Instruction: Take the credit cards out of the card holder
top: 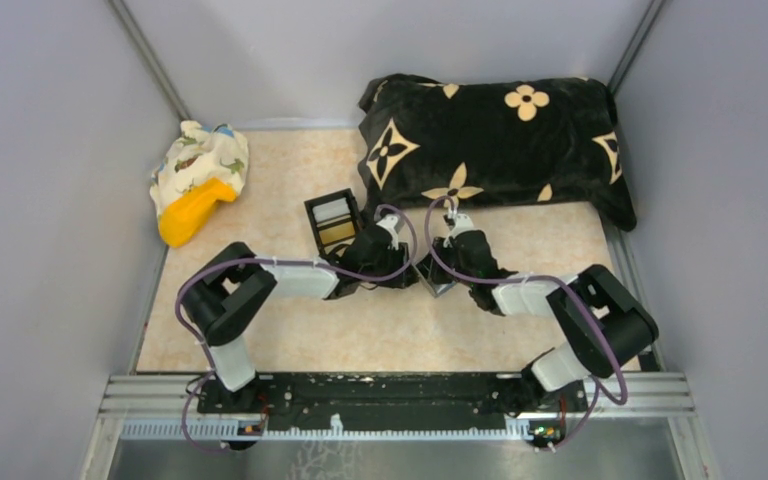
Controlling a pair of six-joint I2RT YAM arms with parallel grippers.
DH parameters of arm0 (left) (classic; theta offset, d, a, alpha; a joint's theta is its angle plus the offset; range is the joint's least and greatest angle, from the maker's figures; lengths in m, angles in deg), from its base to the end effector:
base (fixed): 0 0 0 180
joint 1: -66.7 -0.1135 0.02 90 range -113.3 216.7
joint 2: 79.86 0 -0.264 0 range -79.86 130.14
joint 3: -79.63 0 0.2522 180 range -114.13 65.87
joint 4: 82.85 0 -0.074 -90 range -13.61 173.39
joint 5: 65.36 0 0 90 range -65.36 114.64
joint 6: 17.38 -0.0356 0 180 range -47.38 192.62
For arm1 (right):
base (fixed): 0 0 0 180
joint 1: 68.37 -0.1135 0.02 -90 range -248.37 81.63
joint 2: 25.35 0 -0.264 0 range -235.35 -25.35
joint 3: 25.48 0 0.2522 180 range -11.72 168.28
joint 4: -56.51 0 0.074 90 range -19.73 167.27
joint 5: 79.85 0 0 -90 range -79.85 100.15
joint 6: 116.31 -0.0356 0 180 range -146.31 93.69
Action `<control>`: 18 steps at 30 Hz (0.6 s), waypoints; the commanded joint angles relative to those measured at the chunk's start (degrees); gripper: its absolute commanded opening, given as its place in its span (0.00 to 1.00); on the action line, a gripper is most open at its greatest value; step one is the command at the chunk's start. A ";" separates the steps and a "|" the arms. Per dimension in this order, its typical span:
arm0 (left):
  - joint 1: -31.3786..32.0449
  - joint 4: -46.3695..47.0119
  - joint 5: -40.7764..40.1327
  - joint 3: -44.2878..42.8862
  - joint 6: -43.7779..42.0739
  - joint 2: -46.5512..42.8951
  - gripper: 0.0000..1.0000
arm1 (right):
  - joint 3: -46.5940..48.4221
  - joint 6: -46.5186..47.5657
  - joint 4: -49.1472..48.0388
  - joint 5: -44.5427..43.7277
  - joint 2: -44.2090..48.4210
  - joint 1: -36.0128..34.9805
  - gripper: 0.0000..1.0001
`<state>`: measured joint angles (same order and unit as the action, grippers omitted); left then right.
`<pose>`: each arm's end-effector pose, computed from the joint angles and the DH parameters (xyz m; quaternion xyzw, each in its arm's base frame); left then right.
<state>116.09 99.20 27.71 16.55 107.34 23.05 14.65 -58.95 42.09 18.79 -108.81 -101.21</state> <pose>0.2324 -0.2740 0.1422 0.1263 0.8888 -0.3125 0.3105 0.2231 0.1504 0.1499 -0.0398 0.8587 0.3286 0.3912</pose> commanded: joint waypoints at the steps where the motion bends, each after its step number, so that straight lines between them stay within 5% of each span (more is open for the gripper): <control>1: 0.33 0.68 1.71 1.96 -2.17 -2.16 0.47 | 2.97 1.79 -1.49 -0.13 -2.13 -2.24 0.14; 18: 0.33 -4.49 -4.73 8.59 -1.59 -22.80 0.41 | -0.90 2.03 -2.22 -6.14 -7.88 -4.43 0.13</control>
<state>116.11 94.39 25.24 25.01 105.64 6.33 14.57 -58.30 38.35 15.73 -114.69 -104.67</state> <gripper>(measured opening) 0.411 0.134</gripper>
